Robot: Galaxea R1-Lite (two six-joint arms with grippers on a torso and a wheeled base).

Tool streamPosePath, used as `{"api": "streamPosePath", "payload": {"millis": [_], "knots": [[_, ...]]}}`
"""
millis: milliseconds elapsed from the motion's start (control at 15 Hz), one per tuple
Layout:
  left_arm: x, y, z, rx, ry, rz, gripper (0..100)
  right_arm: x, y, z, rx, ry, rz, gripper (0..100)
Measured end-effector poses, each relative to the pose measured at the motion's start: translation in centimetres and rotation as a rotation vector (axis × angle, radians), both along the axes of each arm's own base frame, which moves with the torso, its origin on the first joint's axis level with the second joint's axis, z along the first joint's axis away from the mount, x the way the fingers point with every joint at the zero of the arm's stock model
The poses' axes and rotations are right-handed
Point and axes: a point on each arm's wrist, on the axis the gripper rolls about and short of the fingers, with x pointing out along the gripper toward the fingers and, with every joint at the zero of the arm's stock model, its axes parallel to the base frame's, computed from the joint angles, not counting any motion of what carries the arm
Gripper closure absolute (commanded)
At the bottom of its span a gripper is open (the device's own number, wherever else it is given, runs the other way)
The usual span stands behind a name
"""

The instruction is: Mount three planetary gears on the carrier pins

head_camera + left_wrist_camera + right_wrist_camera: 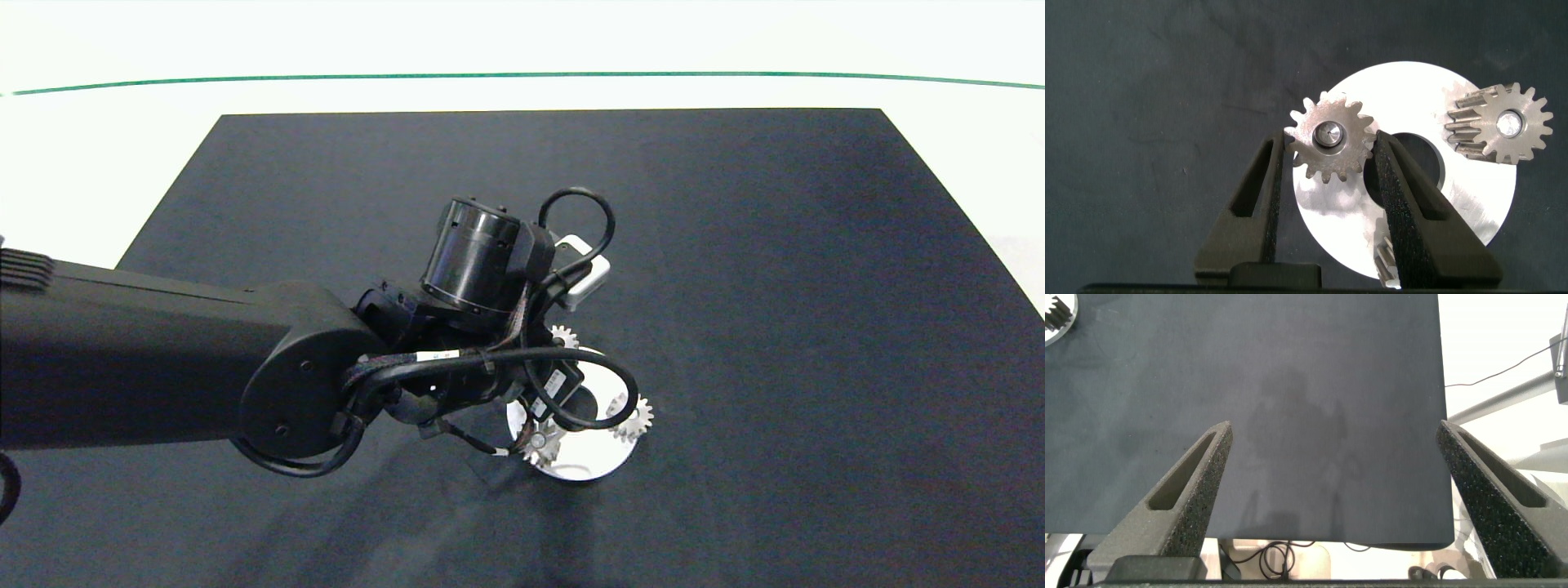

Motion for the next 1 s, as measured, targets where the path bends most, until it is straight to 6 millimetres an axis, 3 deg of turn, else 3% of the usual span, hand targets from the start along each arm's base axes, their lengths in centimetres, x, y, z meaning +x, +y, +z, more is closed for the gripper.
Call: {"api": "streamPosePath", "payload": {"millis": [67,133,733,1000], "knots": [[0.0,0.0,0.0,-0.001,0.0,0.0,87,0.0,0.0,0.0,0.0,0.0,0.0,0],[0.0,0.0,0.0,-0.002,0.001,0.001,0,0.0,0.0,0.0,0.0,-0.001,0.002,0],[-0.1,0.2,0.2,-0.002,0.001,0.002,0,-0.1,0.0,0.2,0.002,-0.007,0.001,0],[-2.1,2.3,2.8,0.033,0.036,0.005,0,0.0,0.0,0.2,0.001,-0.004,0.002,0]]}}
